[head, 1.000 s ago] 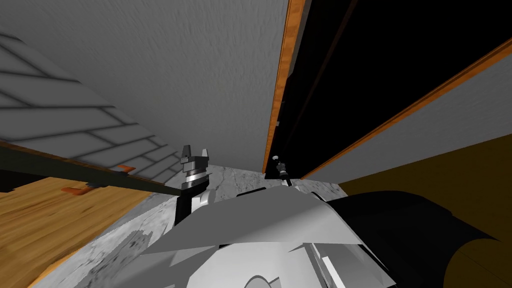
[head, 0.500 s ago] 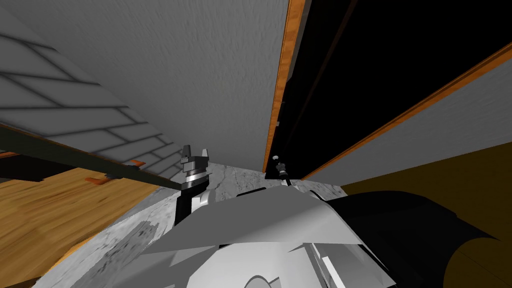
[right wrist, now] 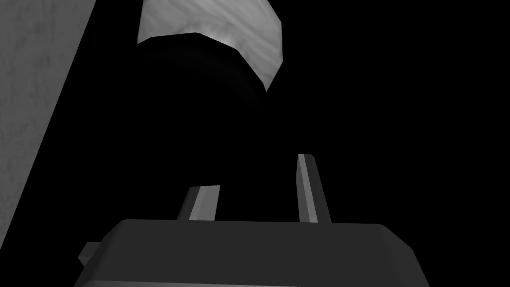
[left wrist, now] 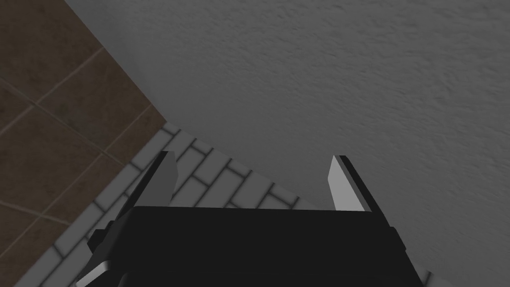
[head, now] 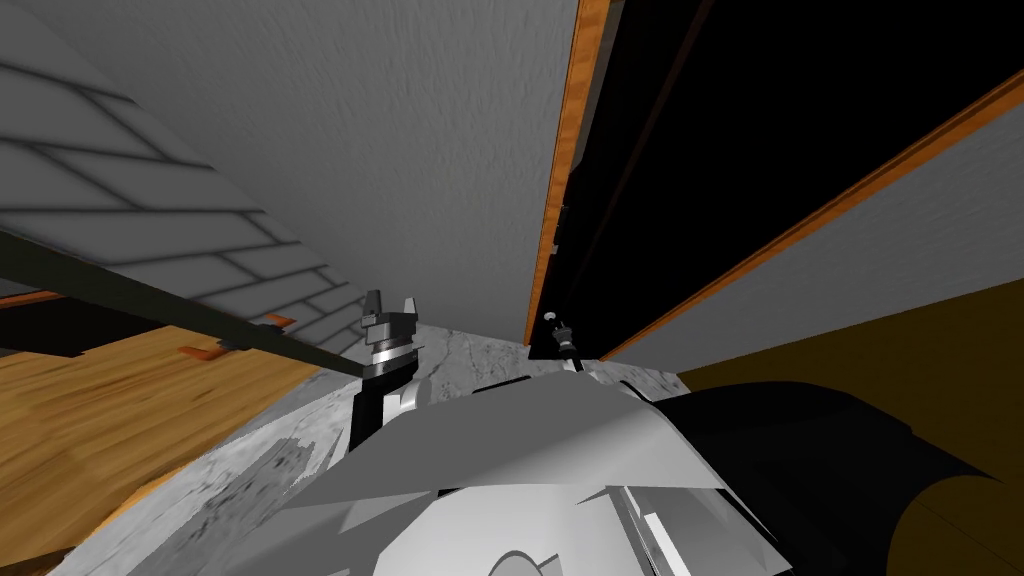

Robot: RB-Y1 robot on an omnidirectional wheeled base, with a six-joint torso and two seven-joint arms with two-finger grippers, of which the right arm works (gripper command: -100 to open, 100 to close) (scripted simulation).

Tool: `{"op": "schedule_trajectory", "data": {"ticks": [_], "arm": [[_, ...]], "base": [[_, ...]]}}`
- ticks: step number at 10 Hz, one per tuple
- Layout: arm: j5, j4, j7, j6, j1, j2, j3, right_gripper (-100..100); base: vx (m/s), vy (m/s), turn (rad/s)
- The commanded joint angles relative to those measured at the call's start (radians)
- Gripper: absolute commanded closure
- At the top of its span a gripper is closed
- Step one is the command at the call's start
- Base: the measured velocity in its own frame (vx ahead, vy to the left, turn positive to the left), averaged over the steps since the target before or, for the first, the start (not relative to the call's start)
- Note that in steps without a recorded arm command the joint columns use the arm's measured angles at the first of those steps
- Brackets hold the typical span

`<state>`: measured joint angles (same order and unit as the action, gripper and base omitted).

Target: Pull the door open

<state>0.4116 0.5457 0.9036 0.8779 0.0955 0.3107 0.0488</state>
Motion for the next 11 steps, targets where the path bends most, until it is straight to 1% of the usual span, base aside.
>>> {"op": "schedule_trajectory", "data": {"ticks": [1, 2, 3, 4, 6, 8, 10, 11], "arm": [[0.003, 0.046, 0.014, -0.012, -0.016, -0.019, 0.012, -100], [0.003, 0.046, 0.014, -0.012, -0.016, -0.019, 0.012, -100], [0.02, 0.056, 0.057, -0.017, -0.015, -0.028, 0.018, -100], [0.02, 0.056, 0.057, -0.017, -0.015, -0.028, 0.018, -100], [0.039, 0.068, 0.107, -0.022, -0.015, -0.038, 0.025, -100], [0.06, 0.08, 0.159, -0.028, -0.014, -0.049, 0.033, -100], [0.06, 0.08, 0.161, -0.028, -0.014, -0.049, 0.033, -100], [0.071, 0.087, 0.19, -0.03, -0.014, -0.055, 0.037, -100]], "base": [[-0.092, -0.023, -0.016], [-0.058, -0.01, -0.015], [-0.09, -0.005, 0.057], [-0.092, -0.007, 0.018], [-0.062, -0.001, 0.008], [-0.091, -0.024, 0.059], [-0.042, 0.0, -0.005], [-0.039, -0.009, 0.01]]}}
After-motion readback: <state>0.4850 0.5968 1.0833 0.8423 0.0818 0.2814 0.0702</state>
